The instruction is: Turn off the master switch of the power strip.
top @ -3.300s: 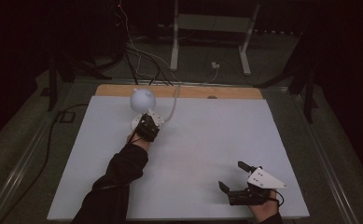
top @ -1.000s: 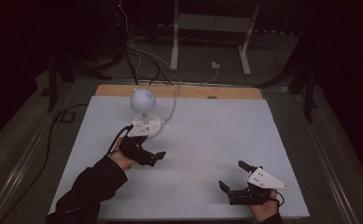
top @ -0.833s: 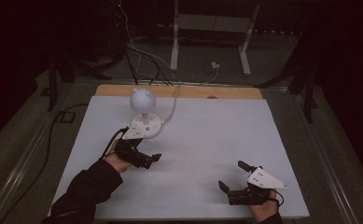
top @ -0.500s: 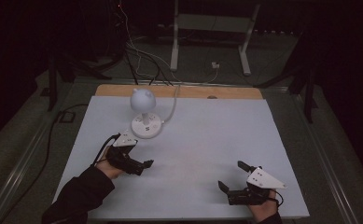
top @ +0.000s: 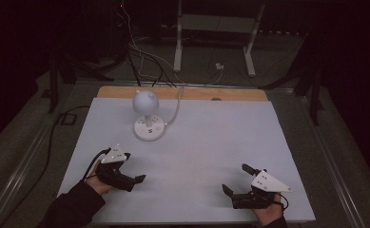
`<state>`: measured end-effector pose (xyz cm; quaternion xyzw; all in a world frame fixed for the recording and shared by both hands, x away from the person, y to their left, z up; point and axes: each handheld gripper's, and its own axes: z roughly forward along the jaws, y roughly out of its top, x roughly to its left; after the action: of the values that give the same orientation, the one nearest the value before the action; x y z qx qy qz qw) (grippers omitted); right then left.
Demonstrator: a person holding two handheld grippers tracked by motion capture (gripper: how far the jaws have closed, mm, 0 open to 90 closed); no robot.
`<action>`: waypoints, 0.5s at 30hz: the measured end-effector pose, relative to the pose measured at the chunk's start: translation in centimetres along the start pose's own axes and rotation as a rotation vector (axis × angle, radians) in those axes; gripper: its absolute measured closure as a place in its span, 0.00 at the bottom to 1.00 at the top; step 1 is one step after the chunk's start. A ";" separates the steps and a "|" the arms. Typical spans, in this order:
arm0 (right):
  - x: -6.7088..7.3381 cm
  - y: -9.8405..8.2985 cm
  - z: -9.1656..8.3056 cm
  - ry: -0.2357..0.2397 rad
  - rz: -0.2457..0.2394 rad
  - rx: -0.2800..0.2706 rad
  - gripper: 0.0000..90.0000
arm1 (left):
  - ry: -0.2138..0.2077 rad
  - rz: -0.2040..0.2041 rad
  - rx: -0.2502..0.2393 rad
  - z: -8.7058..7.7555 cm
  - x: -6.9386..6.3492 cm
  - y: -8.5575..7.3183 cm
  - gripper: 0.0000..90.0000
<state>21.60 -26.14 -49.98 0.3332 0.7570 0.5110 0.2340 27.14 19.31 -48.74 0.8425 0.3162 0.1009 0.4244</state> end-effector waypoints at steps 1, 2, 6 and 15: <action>0.0 0.0 0.0 0.001 -0.001 0.000 0.00 | -0.002 0.002 -0.002 -0.2 0.0 -0.2 0.00; 0.0 0.0 0.0 0.001 -0.002 0.001 0.00 | -0.002 0.005 -0.009 -0.3 -0.1 -0.5 0.00; 0.0 0.0 0.0 0.001 -0.005 0.002 0.00 | 0.006 0.011 -0.026 -0.9 -0.3 -1.3 0.00; 0.0 0.0 0.0 0.002 -0.009 0.003 0.00 | 0.014 0.012 0.002 -1.4 -0.4 -3.4 0.00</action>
<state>21.59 -26.09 -49.98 0.3298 0.7594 0.5093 0.2350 24.74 21.46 -50.51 0.8440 0.3142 0.1088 0.4208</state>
